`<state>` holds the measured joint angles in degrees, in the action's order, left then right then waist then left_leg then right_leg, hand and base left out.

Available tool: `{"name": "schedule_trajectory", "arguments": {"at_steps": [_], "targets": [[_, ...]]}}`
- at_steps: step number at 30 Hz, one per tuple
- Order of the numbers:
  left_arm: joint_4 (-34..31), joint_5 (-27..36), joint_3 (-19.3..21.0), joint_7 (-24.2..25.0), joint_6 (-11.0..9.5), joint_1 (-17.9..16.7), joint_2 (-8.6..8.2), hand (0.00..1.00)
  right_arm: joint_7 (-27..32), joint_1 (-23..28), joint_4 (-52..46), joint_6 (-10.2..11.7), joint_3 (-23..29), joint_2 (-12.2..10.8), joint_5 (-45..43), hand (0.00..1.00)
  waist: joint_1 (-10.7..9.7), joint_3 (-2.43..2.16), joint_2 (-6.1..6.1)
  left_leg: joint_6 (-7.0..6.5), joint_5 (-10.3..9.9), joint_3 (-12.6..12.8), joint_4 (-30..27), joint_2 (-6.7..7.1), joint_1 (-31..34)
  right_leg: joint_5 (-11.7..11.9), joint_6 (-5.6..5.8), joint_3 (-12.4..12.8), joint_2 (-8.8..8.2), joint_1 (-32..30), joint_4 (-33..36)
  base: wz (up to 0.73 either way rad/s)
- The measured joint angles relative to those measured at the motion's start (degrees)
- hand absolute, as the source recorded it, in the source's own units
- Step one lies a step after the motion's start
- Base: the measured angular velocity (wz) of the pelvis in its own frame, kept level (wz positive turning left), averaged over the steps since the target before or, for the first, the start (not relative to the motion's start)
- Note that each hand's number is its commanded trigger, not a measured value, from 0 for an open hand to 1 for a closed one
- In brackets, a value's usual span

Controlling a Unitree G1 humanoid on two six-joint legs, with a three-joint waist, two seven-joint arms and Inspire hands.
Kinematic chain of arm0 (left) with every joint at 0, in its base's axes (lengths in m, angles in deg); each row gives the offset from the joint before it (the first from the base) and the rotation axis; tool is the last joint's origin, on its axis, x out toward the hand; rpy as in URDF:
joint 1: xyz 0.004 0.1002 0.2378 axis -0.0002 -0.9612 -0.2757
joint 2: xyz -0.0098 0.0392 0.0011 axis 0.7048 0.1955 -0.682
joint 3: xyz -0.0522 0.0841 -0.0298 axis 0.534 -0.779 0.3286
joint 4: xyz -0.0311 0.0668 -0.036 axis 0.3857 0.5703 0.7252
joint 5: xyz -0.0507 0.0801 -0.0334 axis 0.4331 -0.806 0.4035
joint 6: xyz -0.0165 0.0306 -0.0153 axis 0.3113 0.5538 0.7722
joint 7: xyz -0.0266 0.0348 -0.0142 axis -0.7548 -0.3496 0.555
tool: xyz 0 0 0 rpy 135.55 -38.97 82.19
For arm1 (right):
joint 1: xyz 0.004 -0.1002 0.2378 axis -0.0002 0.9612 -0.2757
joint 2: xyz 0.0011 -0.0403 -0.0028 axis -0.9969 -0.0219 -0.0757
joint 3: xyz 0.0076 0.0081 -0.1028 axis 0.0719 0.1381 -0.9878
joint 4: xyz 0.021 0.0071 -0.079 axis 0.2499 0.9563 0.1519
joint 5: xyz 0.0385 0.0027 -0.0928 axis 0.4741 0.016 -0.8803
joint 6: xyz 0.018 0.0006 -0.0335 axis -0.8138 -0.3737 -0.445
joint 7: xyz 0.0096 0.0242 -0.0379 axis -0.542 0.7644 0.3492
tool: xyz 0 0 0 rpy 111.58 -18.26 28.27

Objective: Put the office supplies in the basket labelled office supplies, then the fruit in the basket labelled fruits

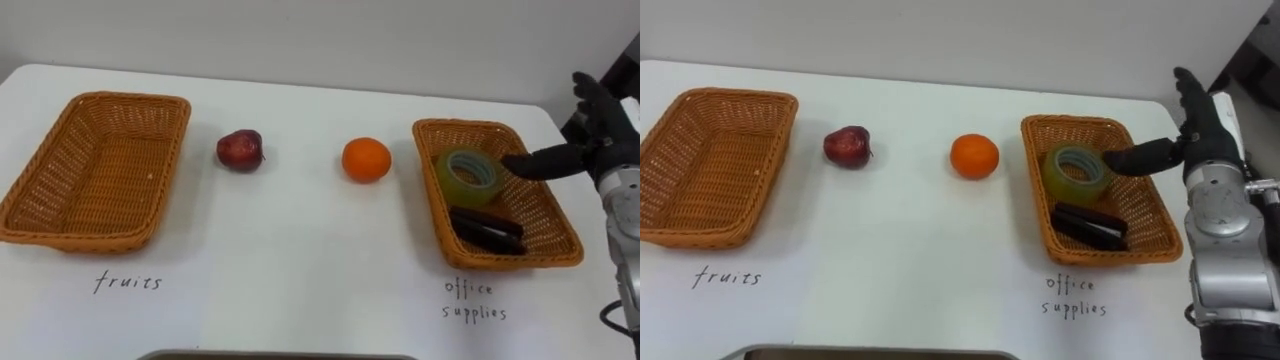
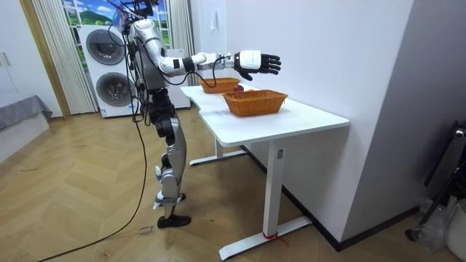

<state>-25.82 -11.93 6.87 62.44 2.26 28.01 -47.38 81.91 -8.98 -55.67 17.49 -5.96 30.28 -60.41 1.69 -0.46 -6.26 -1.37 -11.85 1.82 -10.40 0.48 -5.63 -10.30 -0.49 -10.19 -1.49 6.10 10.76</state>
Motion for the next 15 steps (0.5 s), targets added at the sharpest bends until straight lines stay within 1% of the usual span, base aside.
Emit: {"name": "schedule_trajectory", "arguments": {"at_steps": [3,4,8,9,11,12,13,15], "targets": [[0.07,0.05,-0.02,0.00,-0.05,-0.25,-0.09,0.00,0.00,-0.09,-1.91,0.01,0.00,0.00,0.00,0.00,0.32,0.10,0.19,0.00,-0.01,-0.07,0.18,0.02,0.02,0.00,0.00,0.02,0.03,0.02,0.01,0.00],[0.06,0.06,-0.03,0.00,-0.04,-0.34,-0.09,0.00,-0.01,-0.17,-2.16,0.01,0.00,0.01,-0.01,0.00,0.33,0.22,0.35,0.00,-0.01,-0.12,0.29,0.02,0.06,0.00,0.00,-0.01,0.03,0.00,0.02,0.00],[-0.39,-0.09,0.02,0.13,0.08,-0.38,-0.19,0.00,-0.33,-0.29,-5.14,-0.20,-0.04,0.01,0.00,0.00,0.36,0.19,0.51,0.00,0.00,-0.49,0.27,0.09,0.45,-0.01,0.00,-0.50,-0.04,-0.22,0.02,0.04],[-1.32,-0.09,0.09,0.13,0.09,-0.72,-0.18,0.00,-0.50,-1.03,-6.61,-0.25,-0.06,0.01,0.03,0.00,0.29,0.16,0.62,0.00,0.00,-0.51,0.19,0.10,0.71,-0.01,0.00,-0.60,-0.05,-0.42,0.01,0.00],[-1.90,-0.08,0.18,0.19,-0.01,-0.70,-0.06,0.00,-0.63,-2.65,-8.46,-0.30,-0.12,0.62,0.03,0.00,0.34,0.10,0.67,0.00,0.01,-0.50,0.04,0.10,0.94,-0.01,0.00,-0.54,-0.04,-0.62,0.02,0.00],[-1.96,-0.08,0.18,0.24,-0.02,-0.54,0.02,0.00,-0.73,-3.99,-8.89,-0.30,-0.36,1.43,0.34,0.00,0.51,0.06,0.62,0.00,0.02,-0.49,-0.20,0.08,0.86,-0.01,0.00,-0.49,-0.03,-0.58,0.02,0.00],[-2.23,-0.07,0.18,0.28,-0.04,-0.42,0.03,0.00,-0.81,-4.89,-9.31,-0.29,-0.44,2.31,0.53,0.00,0.64,0.04,0.36,0.00,0.01,-0.50,-0.25,0.07,0.82,-0.01,0.00,-0.39,-0.03,-0.53,0.01,0.00],[-2.39,-0.04,0.17,0.29,-0.25,-0.38,0.08,0.00,-0.91,-5.66,-9.77,-0.28,-0.43,3.05,0.50,0.00,1.44,0.07,-0.30,0.00,0.01,-0.54,-0.28,0.04,0.81,-0.01,0.00,-0.61,-0.02,-0.47,-0.03,0.00]]}}
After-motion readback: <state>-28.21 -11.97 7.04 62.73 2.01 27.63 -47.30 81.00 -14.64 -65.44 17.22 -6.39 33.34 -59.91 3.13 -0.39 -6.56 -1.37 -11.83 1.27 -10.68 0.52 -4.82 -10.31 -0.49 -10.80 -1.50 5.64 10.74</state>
